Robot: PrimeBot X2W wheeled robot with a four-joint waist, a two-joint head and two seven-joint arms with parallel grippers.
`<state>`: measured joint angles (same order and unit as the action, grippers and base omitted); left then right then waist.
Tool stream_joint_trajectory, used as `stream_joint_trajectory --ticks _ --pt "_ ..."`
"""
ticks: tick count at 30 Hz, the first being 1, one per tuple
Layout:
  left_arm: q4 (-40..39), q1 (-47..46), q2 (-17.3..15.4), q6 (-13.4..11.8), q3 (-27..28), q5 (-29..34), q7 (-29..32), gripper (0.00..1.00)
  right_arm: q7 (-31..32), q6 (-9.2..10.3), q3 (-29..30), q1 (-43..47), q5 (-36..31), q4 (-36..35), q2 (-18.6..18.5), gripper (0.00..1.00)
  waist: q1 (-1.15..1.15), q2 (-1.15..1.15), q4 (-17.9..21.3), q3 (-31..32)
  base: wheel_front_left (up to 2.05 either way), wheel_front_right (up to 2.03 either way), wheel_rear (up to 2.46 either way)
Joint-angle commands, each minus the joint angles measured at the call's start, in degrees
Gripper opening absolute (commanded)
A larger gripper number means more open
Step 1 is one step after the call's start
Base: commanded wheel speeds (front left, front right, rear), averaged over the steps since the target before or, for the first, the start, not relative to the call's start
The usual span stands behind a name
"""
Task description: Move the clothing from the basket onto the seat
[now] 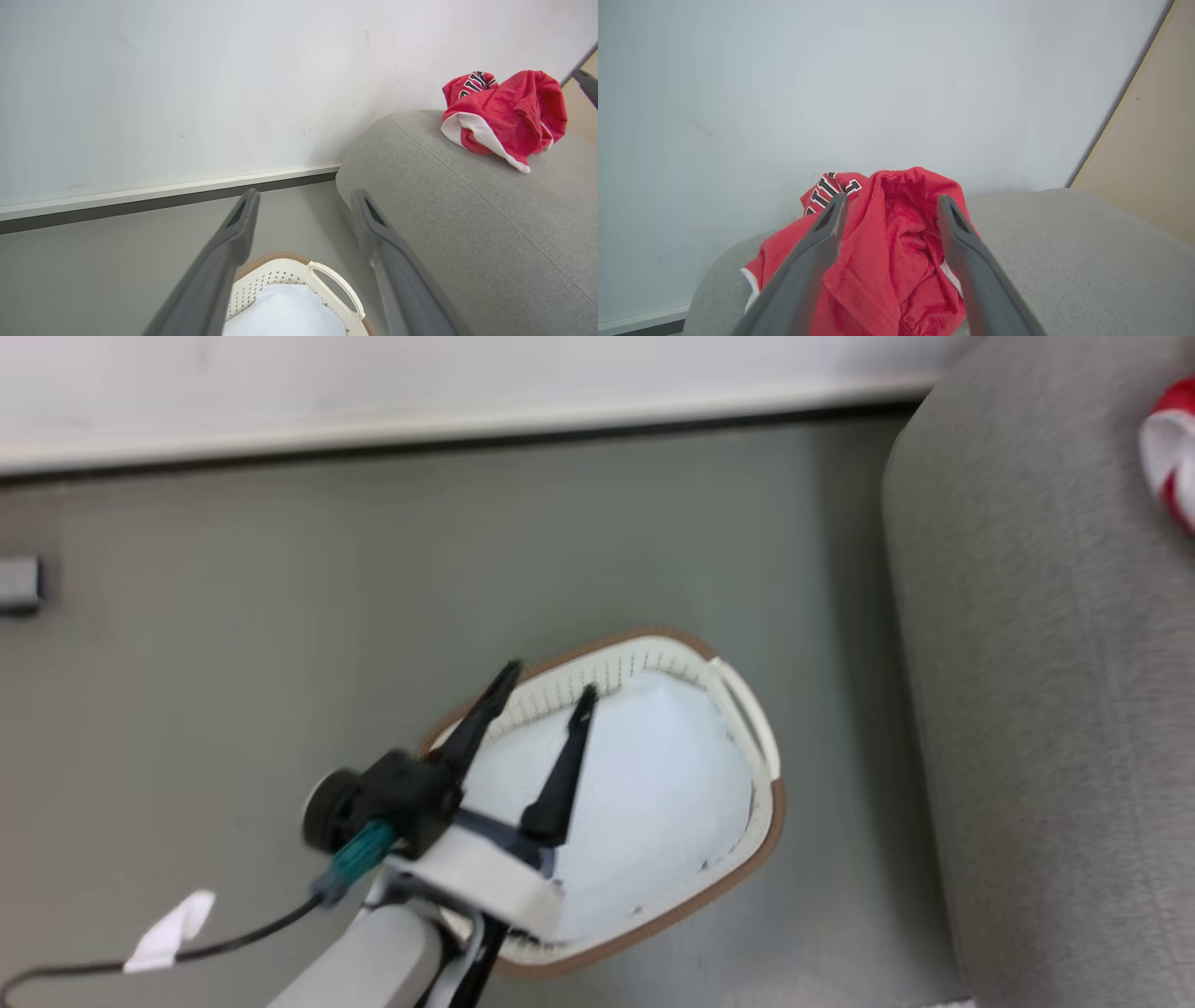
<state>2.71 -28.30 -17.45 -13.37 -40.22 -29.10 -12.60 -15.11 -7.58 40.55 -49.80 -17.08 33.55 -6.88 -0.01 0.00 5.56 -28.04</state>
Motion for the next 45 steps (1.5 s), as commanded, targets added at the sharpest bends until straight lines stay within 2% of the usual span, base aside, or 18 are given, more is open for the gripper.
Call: stream_joint_trajectory --ticks 1,5,9,13,17,22,25,30,37,45 --pt "0.1 2.2 -1.0 -0.7 1.1 -0.5 -1.0 1.0 0.0 0.17 -3.0 4.7 2.7 -1.8 0.5 1.0 0.01 0.0 2.2 7.1 0.0 0.0 0.0" --pt "0.4 7.8 -1.6 -1.9 3.9 -2.1 -2.2 1.0 0.0 0.17 -10.6 13.2 8.8 -8.3 1.5 1.0 0.01 0.0 1.4 12.6 0.0 0.0 0.0" --pt "0.2 13.2 -1.6 -2.6 7.7 -2.1 -2.6 1.0 0.0 0.17 -14.7 21.0 12.4 -13.4 2.2 1.0 0.01 0.0 0.1 17.1 0.0 0.0 0.0" --pt "-1.5 19.2 0.0 -3.5 13.3 0.2 -2.5 1.0 0.0 0.16 -18.7 27.9 14.9 -17.2 2.9 1.0 0.01 0.0 -1.5 20.4 0.0 0.0 0.0" --pt "-1.3 25.1 1.6 -3.0 18.3 1.4 -2.5 1.0 0.0 0.16 -21.3 34.2 15.5 -19.4 3.6 1.0 0.01 0.0 -3.0 23.6 0.0 0.0 0.0" --pt "-0.4 31.0 4.2 -1.7 24.0 3.3 -2.5 1.0 0.0 0.16 -26.1 41.0 18.4 -19.9 4.0 1.0 0.01 0.0 -5.0 26.5 0.0 0.0 0.0" --pt "0.3 33.1 5.9 -0.5 26.9 5.0 -2.6 1.0 0.0 0.16 -31.2 44.4 17.5 -19.8 4.0 1.0 0.01 0.0 -6.0 27.3 0.0 0.0 0.0" --pt "1.8 35.6 9.2 1.8 31.5 8.6 -2.6 1.0 0.0 0.16 -37.9 48.0 19.8 -20.1 3.9 1.0 0.01 0.0 -6.1 28.1 0.0 0.0 0.0" --pt "2.3 38.1 12.7 5.0 36.9 13.1 -2.6 1.0 0.0 0.16 -41.9 50.7 23.3 -20.7 3.9 1.0 0.01 0.0 -5.7 29.4 0.0 0.0 0.0" --pt "2.7 38.8 14.1 9.9 40.0 15.0 -2.6 1.0 0.0 0.16 -43.6 51.5 25.5 -19.4 3.9 1.0 0.01 0.0 -5.6 30.6 0.0 0.0 0.0"
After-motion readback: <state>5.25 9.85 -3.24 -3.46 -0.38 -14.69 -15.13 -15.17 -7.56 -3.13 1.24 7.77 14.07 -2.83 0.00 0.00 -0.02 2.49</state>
